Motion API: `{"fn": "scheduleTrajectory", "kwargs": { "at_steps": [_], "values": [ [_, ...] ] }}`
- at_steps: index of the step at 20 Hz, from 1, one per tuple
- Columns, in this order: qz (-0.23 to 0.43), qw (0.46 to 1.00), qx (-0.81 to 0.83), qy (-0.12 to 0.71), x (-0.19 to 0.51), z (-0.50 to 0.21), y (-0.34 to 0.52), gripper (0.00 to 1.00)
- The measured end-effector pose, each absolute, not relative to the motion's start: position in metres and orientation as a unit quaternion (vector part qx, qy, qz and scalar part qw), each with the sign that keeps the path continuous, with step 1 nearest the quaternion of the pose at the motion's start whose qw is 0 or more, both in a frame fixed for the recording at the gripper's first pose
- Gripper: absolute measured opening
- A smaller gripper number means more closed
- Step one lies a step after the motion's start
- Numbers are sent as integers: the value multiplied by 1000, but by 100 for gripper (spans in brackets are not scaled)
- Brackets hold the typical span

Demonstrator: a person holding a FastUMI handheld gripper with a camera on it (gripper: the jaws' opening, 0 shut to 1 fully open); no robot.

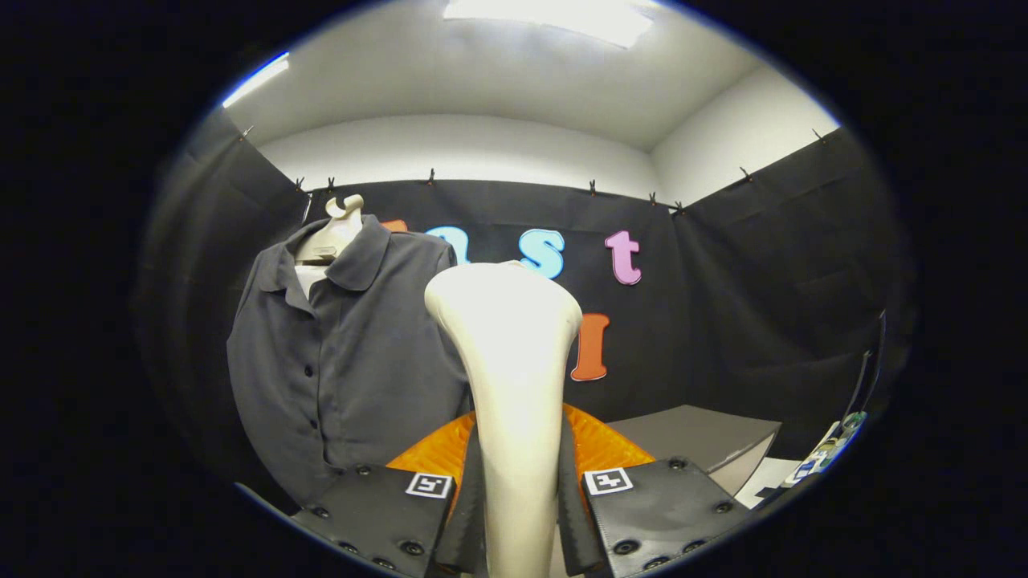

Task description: Iron the clothes twice with a garment steamer, once on the left side and once on the right side.

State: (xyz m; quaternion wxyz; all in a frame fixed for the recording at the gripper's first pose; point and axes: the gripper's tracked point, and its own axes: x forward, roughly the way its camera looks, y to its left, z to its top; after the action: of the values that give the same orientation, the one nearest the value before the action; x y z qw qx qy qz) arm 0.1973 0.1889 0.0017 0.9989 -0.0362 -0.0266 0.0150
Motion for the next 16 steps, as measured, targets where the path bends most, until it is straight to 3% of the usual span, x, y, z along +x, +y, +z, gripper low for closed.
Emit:
{"fn": "scheduleTrajectory", "kwargs": {
  "at_steps": [6, 16],
  "values": [
    [39, 999, -30, -22, 179, 0, 258, 46],
    [47, 998, -40, -15, 249, -15, 353, 46]
  ]
}}
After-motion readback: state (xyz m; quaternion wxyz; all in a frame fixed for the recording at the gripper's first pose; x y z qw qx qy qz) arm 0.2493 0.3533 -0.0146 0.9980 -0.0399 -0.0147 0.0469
